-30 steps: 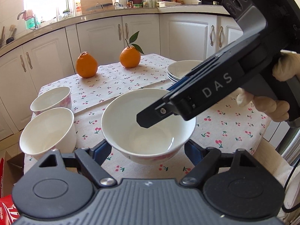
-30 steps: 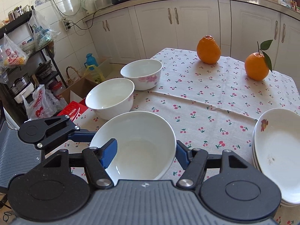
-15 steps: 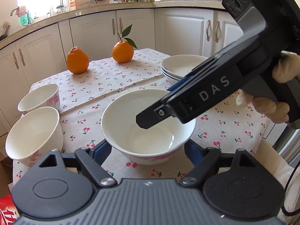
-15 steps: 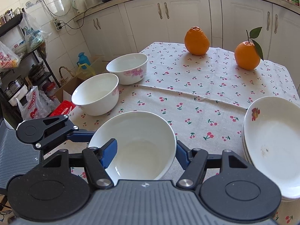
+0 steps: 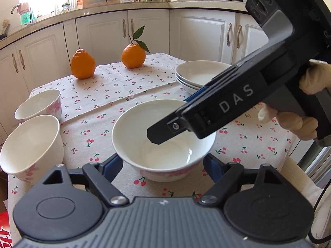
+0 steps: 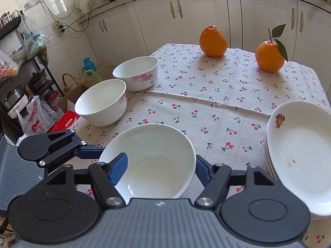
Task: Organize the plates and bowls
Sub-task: 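Lift the bowl with the right gripper and carry it beside the plate stack, then lower the bowl onto the table and open the right gripper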
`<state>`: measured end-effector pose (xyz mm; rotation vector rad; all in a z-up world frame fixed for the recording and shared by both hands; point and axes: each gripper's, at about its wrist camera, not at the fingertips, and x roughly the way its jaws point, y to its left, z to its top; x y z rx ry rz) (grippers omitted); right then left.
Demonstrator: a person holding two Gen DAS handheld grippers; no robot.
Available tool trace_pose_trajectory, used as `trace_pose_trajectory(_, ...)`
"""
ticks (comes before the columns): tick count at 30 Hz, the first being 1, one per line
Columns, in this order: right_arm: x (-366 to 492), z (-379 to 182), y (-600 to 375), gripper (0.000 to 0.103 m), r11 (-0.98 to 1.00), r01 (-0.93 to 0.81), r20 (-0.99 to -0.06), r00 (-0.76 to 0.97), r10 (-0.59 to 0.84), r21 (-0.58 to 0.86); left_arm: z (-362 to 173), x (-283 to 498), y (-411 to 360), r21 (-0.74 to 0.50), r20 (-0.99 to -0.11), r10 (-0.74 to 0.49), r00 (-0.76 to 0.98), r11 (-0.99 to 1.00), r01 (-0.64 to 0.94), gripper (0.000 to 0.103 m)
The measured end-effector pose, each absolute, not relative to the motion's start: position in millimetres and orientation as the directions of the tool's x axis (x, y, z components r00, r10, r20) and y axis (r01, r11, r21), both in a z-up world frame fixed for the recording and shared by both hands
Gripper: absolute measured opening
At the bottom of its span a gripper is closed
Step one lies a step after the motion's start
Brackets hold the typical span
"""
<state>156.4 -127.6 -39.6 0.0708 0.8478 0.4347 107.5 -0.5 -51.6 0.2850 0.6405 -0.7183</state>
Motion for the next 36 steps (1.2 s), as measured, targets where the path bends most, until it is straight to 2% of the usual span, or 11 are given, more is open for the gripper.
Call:
trace_pose_trajectory(2, 156, -40, -127, 0.088, 0.906, -0.349, -0.706, 0.578, 0.410, 0.241, -52, 105, -2, 0.054, -0.625, -0.511, 0.590, 0.726, 0.686, 0.092)
trace_pose_trajectory(3, 154, -39, -127, 0.098, 0.904, -0.353, -0.698, 0.584, 0.415, 0.243, -51, 104, -2, 0.064, -0.620, -0.507, 0.598, 0.728, 0.683, 0.095)
trace_pose_trajectory(4, 153, -38, -126, 0.103, 0.903, -0.356, -0.688, 0.594, 0.416, 0.239, -51, 103, -1, 0.066, -0.617, -0.508, 0.601, 0.727, 0.683, 0.097)
trace_pose_trajectory(18, 146, -24, -115, 0.103, 0.910, -0.381, -0.665, 0.638, 0.388, 0.165, -37, 84, 37, 0.069, -0.586, -0.460, 0.667, 0.792, 0.607, 0.098)
trace_pose_trajectory(26, 145, -12, -93, 0.103, 0.897, -0.430, -0.664, 0.643, 0.382, 0.100, -32, 92, 72, 0.026, -0.558, -0.430, 0.710, 0.846, 0.533, 0.100)
trace_pose_trajectory(31, 148, -5, -75, 0.103, 0.878, -0.477, -0.672, 0.636, 0.380, 0.046, -35, 96, 89, 0.064, -0.548, -0.362, 0.754, 0.881, 0.469, 0.100)
trace_pose_trajectory(36, 155, -4, -57, 0.103, 0.860, -0.510, -0.685, 0.622, 0.380, 0.014, -39, 102, 102, 0.080, -0.550, -0.344, 0.761, 0.886, 0.458, 0.100)
